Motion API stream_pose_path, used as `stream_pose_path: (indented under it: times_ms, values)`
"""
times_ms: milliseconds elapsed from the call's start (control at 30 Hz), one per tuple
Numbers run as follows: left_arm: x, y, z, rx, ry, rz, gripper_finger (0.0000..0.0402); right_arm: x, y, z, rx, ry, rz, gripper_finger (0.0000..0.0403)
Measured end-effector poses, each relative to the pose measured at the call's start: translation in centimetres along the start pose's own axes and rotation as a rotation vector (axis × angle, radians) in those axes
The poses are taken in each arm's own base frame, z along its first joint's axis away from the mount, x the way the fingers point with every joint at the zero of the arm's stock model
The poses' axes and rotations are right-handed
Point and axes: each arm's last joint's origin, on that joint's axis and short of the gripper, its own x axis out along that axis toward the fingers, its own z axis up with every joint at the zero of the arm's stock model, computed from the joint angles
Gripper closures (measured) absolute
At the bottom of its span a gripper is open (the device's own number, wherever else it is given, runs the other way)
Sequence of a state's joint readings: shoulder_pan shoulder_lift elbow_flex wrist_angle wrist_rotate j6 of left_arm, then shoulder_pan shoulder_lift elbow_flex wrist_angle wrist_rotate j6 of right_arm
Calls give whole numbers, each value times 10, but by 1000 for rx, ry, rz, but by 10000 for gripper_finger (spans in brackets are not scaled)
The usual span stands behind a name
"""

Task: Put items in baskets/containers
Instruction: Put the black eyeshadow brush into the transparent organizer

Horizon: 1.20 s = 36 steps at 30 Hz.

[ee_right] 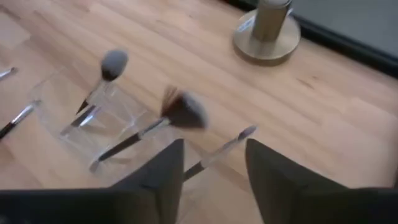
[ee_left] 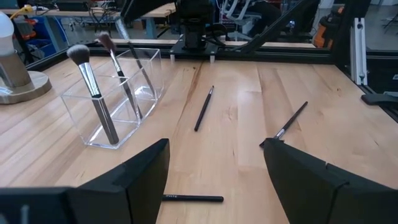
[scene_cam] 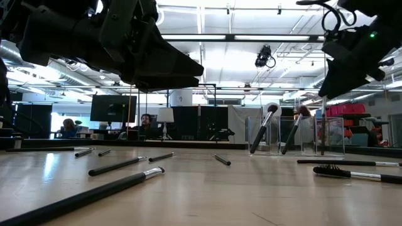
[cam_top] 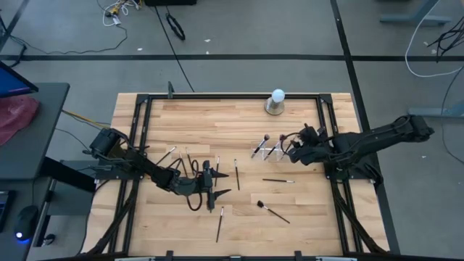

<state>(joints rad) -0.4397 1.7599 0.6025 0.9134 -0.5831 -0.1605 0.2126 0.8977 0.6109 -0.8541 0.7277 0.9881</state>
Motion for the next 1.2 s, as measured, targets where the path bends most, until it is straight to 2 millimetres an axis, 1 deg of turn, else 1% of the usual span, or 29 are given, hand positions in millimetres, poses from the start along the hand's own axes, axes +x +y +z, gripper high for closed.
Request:
stream_pose_path:
  times_ms: [133,233,300,367,500,600,700,800,900,967,1033,1133,1200]
  values:
    - [0,0,0,-16,0,1,136,-6,-5,4,29,-30,22,186]
    - [1,1,0,-23,1,7,136,-13,-4,9,49,-49,62,181]
    - [1,2,0,-43,3,21,136,-17,3,12,30,-70,138,182]
    - [0,3,-1,-83,4,64,136,-23,17,16,-2,-112,267,186]
    - [-4,5,0,-186,4,178,139,-39,54,17,-74,-255,576,200]
    - [-14,6,4,-250,40,224,145,-50,82,10,-154,-350,738,210]
    - [-29,8,9,-312,110,253,154,-54,108,-6,-231,-404,816,220]
    - [-48,13,9,-363,227,289,166,-49,130,-24,-279,-413,847,228]
    - [-67,22,3,-432,395,331,179,-36,147,-45,-317,-389,843,233]
    - [-78,28,-2,-481,496,385,190,-27,156,-58,-344,-375,833,236]
    - [-87,36,-8,-502,570,482,200,-18,163,-68,-352,-370,830,236]
    - [-94,44,-14,-529,592,601,214,-9,171,-77,-343,-375,832,236]
    - [-95,47,-17,-542,581,655,221,-4,174,-81,-341,-376,832,236]
